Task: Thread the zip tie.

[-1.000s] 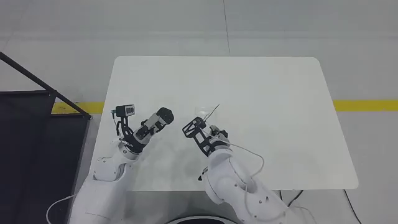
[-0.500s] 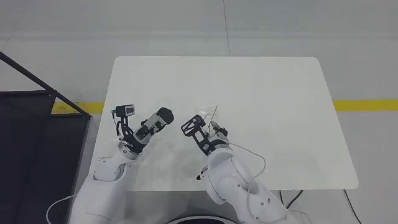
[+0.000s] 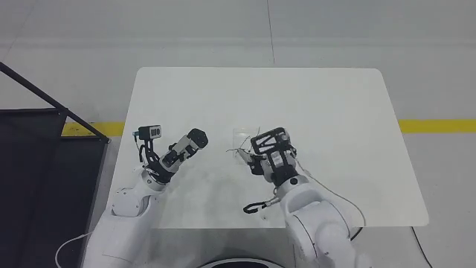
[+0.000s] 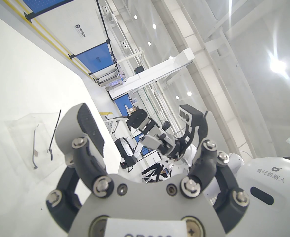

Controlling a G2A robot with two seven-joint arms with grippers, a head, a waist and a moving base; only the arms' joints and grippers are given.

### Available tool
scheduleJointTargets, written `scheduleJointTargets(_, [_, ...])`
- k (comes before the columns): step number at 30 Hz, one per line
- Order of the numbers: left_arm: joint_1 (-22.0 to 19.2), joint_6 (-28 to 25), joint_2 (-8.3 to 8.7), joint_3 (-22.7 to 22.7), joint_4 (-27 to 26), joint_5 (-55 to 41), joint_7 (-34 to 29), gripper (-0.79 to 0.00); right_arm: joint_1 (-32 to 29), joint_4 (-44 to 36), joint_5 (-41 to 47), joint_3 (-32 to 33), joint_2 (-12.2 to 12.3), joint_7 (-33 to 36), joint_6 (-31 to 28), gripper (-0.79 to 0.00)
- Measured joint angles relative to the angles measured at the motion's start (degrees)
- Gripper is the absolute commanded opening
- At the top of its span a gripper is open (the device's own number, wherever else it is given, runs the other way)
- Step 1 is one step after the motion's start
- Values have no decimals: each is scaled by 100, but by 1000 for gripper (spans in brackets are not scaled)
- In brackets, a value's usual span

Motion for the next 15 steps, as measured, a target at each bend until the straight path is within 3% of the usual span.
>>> scheduleJointTargets(9, [0, 0, 0, 0, 0, 0, 0, 0, -934, -347, 1936, 1296, 81, -1816, -586, 0])
scheduleJointTargets(15, [0, 0, 0, 0, 0, 0, 0, 0, -1348, -405, 2908, 1922, 101, -2637, -866, 0])
